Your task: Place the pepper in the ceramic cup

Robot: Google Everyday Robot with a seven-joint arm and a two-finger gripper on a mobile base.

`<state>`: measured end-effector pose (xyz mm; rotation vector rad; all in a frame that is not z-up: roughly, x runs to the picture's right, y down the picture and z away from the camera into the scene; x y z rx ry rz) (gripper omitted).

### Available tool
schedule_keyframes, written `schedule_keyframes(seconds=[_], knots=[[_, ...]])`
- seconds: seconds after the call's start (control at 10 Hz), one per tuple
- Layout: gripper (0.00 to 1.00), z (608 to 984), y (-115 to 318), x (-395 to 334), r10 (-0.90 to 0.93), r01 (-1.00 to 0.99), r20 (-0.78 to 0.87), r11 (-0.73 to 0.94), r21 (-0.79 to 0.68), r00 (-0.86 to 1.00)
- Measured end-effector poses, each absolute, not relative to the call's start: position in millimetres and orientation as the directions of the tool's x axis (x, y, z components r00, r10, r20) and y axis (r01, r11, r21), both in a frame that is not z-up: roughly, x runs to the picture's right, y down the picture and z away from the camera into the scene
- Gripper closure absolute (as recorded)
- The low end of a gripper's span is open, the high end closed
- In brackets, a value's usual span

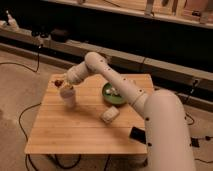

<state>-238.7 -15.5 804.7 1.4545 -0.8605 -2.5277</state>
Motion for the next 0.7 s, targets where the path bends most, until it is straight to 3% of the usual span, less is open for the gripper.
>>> schedule_keyframes(seconds=[0.2,0.7], knots=[[0.2,806.6,-16.0,-241.3,-0.349,-0.195,-0.768,-0.834,0.516,-0.537],[0.2,807.3,-18.0,-238.7,-0.349,-0.194,-0.771,-0.836,0.513,-0.532]])
